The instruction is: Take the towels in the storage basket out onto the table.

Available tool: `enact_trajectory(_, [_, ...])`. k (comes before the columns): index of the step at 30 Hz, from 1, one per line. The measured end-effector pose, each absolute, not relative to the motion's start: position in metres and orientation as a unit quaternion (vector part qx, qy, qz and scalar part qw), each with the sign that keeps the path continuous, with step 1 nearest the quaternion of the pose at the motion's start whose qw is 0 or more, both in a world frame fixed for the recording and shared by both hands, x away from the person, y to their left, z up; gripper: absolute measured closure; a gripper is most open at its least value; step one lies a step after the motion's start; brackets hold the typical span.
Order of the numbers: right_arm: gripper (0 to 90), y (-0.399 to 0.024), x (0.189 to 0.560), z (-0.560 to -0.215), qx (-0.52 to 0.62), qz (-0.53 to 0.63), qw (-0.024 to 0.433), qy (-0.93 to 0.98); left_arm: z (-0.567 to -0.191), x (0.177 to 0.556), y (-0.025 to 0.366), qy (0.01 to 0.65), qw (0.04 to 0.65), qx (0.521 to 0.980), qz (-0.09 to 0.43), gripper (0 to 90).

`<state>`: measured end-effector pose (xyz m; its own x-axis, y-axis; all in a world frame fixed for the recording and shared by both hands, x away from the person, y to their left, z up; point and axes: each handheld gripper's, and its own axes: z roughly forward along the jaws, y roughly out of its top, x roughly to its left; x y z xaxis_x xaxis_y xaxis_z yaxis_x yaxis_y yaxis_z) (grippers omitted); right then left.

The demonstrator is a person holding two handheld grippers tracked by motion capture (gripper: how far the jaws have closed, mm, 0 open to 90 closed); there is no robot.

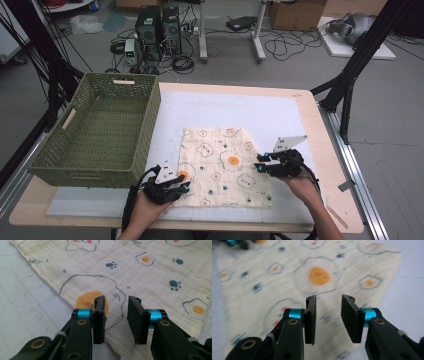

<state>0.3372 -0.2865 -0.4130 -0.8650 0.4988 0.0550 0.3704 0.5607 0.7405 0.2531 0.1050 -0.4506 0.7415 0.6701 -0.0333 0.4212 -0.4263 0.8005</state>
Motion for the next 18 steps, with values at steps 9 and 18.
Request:
enact_trajectory(9, [63.4,-0.285,0.392,-0.425,0.312,0.387,0.079,0.864,-0.450,0.256,0.108,0.329,0.425,0.830,0.149,68.1])
enact_trajectory(18, [87.0,-0.286,0.398,-0.433,0.329,0.392,0.041,0.858,-0.451,0.254,0.105,0.327,0.424,0.831,0.147,68.4])
